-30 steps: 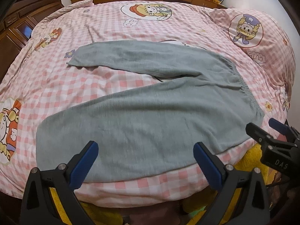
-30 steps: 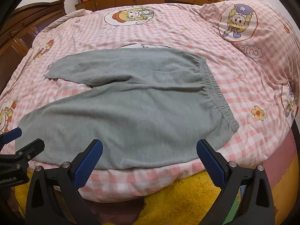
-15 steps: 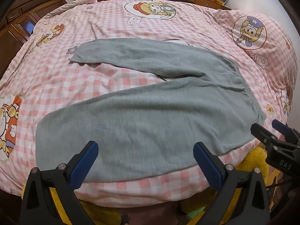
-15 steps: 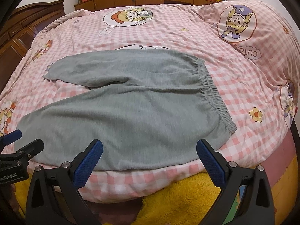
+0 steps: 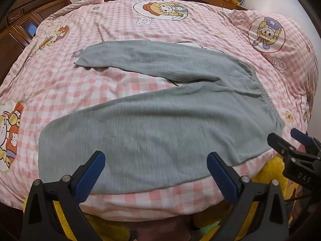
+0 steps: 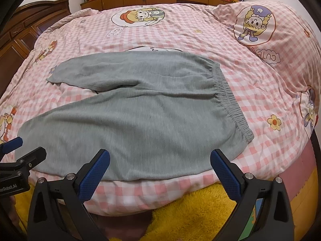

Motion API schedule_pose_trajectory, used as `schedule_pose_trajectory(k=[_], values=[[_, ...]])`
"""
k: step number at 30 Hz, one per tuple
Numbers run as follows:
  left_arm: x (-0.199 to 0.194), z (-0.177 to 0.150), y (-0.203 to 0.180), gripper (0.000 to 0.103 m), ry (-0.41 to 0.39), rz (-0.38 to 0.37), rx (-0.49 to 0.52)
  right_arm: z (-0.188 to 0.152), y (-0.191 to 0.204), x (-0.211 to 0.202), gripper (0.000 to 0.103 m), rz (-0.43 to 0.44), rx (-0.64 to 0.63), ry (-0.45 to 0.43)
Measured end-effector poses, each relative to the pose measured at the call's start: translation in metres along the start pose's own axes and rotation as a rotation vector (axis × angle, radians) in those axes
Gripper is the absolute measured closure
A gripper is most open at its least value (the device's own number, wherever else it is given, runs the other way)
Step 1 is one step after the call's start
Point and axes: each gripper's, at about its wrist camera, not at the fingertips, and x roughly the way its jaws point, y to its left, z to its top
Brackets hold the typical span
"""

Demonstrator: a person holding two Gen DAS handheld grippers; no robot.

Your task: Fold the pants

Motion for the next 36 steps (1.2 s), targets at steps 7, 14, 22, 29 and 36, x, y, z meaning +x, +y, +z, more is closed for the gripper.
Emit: schedule_pose_trajectory(k=[7,14,22,29,36], values=[[0.0002,-0.0014,0.0012,0.0,0.005,0.001,0.001,-0.0007,-0.0002,0.001,0.001,0.0,-0.001,0.003],[0.0012,-0.0026,0.0018,0.0,0.004,0.004,0.002,-0.0018,0.0003,0.0027,0.001,-0.001,-0.003,0.007],[0.0022,-0.0033,0.0028,0.0,0.005,0.008,0.004,-0.0022,0.0019,0.0047,0.001,-0.001,-0.001,0.011],[0.0051,-0.0048,0.005,0.0,0.011,0.009,0.003,-0.0029,0.0021,0.0063,0.001,0.003,-0.009,0.014],[0.0079,-0.0042,0.0058,0.0,0.012,0.021,0.012,-0.0019,0.0002,0.0093,0.001,0.0,-0.012,0.015]])
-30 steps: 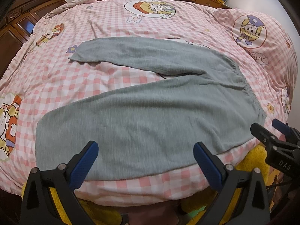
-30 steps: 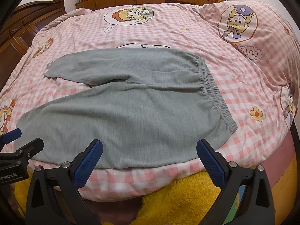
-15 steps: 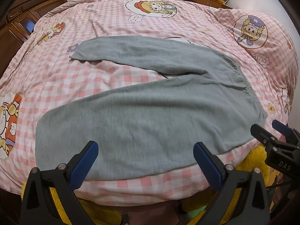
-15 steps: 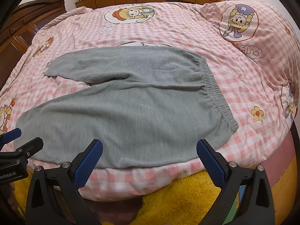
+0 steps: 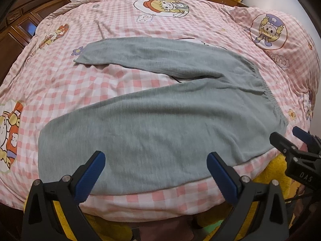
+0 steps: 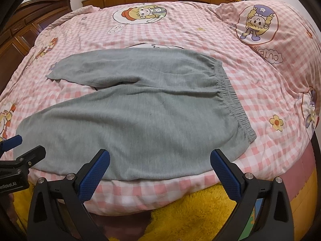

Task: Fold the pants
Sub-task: 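Lower both grippers onto the sweatpants' leg hems and close on them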

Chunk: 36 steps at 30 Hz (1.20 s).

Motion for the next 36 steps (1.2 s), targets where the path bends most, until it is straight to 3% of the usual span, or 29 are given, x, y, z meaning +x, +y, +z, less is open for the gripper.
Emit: schedule_pose_trajectory(k=[13,23,28,32,36], values=[[0.012,0.015,0.003,0.0,0.011,0.022,0.045,0.011,-0.043,0.025,0.001,-0.021,-0.011,0.042],[0.02,0.075,-0.007,0.0,-0.059,0.06,0.184,0.064,-0.068,0.046,0.001,-0.097,-0.134,0.017],[0.042,0.112,-0.011,0.0,-0.046,0.007,0.228,0.087,-0.08,0.062,0.001,-0.057,-0.128,0.03],[0.067,0.139,-0.012,0.0,-0.037,0.035,0.264,0.106,-0.091,0.08,0.001,-0.029,-0.096,0.054],[0.089,0.163,-0.007,0.0,-0.004,0.011,0.267,0.124,-0.097,0.096,0.001,-0.01,-0.082,0.074]])
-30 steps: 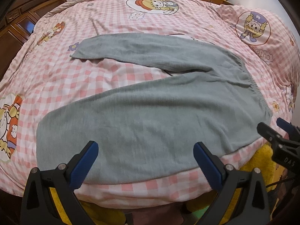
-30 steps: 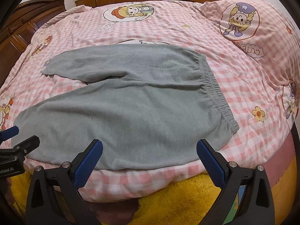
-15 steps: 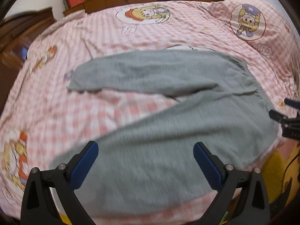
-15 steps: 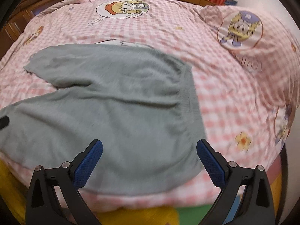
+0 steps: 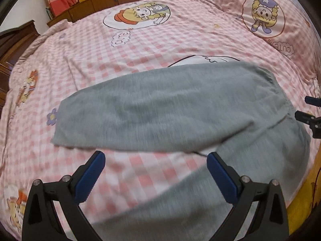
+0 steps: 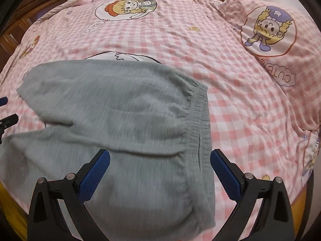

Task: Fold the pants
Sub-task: 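Lower both grippers onto the sweatpants' leg hems and close on them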

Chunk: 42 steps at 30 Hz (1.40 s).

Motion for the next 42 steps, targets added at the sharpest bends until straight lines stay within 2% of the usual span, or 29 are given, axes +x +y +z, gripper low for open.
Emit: schedule_pose_trajectory(k=[3,7,14,19,26,32,37,40,42], values=[[0.017,0.015,0.01,0.0,0.025,-0.022,-0.004,0.013,-0.004,0.014,0.001,-0.017,-0.007,0.026],[0.037,0.032,0.024,0.0,0.049,-0.014,0.008,0.03,-0.013,0.033,0.001,-0.03,0.005,0.048],[0.071,0.073,0.051,0.0,0.101,-0.028,0.019,0.065,-0.032,0.067,0.001,0.025,0.07,0.113],[0.1,0.103,0.066,0.0,0.113,0.046,0.03,0.089,-0.032,0.089,0.002,-0.002,0.042,0.129],[0.135,0.127,0.08,0.0,0.123,0.035,0.06,0.11,-0.022,0.114,0.006,-0.035,-0.047,0.131],[0.155,0.133,0.085,0.001,0.097,-0.007,0.185,0.124,-0.021,0.14,0.007,-0.02,-0.074,0.139],[0.171,0.135,0.094,0.009,0.128,-0.112,0.177,0.129,-0.026,0.155,0.007,0.029,-0.072,0.159],[0.178,0.133,0.094,0.012,0.14,-0.134,0.17,0.129,-0.029,0.161,0.007,0.047,-0.069,0.173],[0.178,0.13,0.092,0.021,0.137,-0.149,0.176,0.129,-0.03,0.163,0.007,0.046,-0.068,0.171]])
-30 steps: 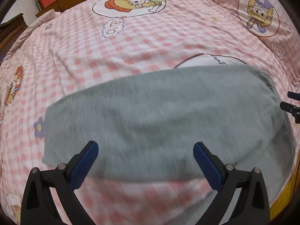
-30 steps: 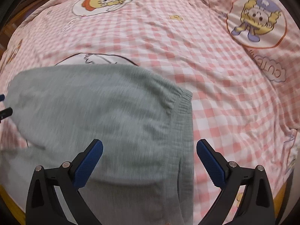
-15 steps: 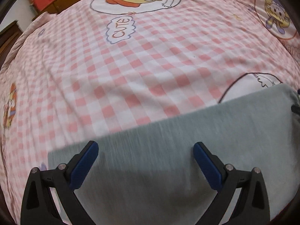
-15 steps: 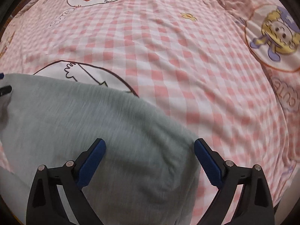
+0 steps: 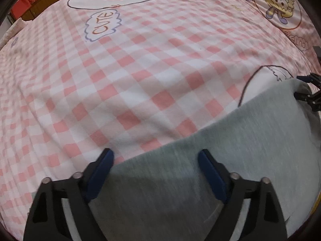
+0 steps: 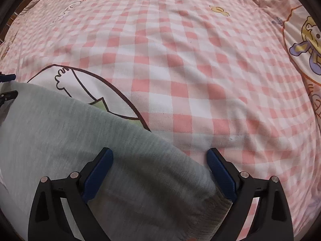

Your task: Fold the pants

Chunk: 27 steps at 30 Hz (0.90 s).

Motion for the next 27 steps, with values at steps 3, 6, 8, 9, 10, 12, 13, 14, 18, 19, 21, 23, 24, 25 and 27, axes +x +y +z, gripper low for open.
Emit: schedule_pose_trajectory(k=[3,6,8,9,10,12,13,14,18,19,21,23,24,25,27], values=[[-0.006,-0.003,-0.008,0.052,-0.017,-0.026,0.018,0.0,-0.001,-0.001,0.016,0.014,0.011,0.002],[-0.012,-0.005,-0.016,0.089,-0.018,-0.021,0.04,-0.005,0.009,-0.009,0.047,0.032,-0.011,-0.012],[-0.019,-0.009,-0.021,0.096,-0.017,-0.023,0.054,-0.007,0.014,-0.014,0.084,0.041,-0.036,-0.017],[-0.023,-0.01,-0.023,0.096,-0.024,-0.02,0.058,-0.008,0.015,-0.017,0.091,0.038,-0.044,-0.02],[-0.029,-0.011,-0.023,0.097,-0.035,-0.021,0.054,-0.009,0.015,-0.02,0.094,0.039,-0.048,-0.026],[-0.038,-0.012,-0.023,0.098,-0.062,-0.032,0.033,-0.012,0.013,-0.029,0.096,0.055,-0.046,-0.053],[-0.045,-0.012,-0.02,0.098,-0.081,-0.043,0.017,-0.013,0.01,-0.036,0.097,0.066,-0.034,-0.069],[-0.053,-0.015,-0.019,0.098,-0.097,-0.049,0.006,-0.015,0.007,-0.043,0.097,0.081,-0.018,-0.09],[-0.085,-0.03,-0.015,0.098,-0.158,-0.062,-0.012,-0.026,0.008,-0.077,0.097,0.118,-0.014,-0.155],[-0.097,-0.038,-0.016,0.098,-0.173,-0.065,-0.015,-0.03,0.009,-0.086,0.097,0.118,-0.023,-0.169],[-0.116,-0.051,-0.02,0.098,-0.193,-0.059,-0.021,-0.038,0.021,-0.103,0.097,0.118,-0.043,-0.184],[-0.129,-0.061,-0.025,0.098,-0.193,-0.053,-0.034,-0.053,0.029,-0.12,0.097,0.116,-0.068,-0.206],[-0.138,-0.071,-0.03,0.098,-0.192,-0.048,-0.045,-0.059,0.033,-0.129,0.097,0.112,-0.076,-0.217],[-0.144,-0.078,-0.034,0.098,-0.188,-0.045,-0.058,-0.067,0.037,-0.137,0.097,0.112,-0.077,-0.227],[-0.158,-0.097,-0.043,0.098,-0.182,-0.037,-0.084,-0.083,0.041,-0.151,0.097,0.12,-0.076,-0.242]])
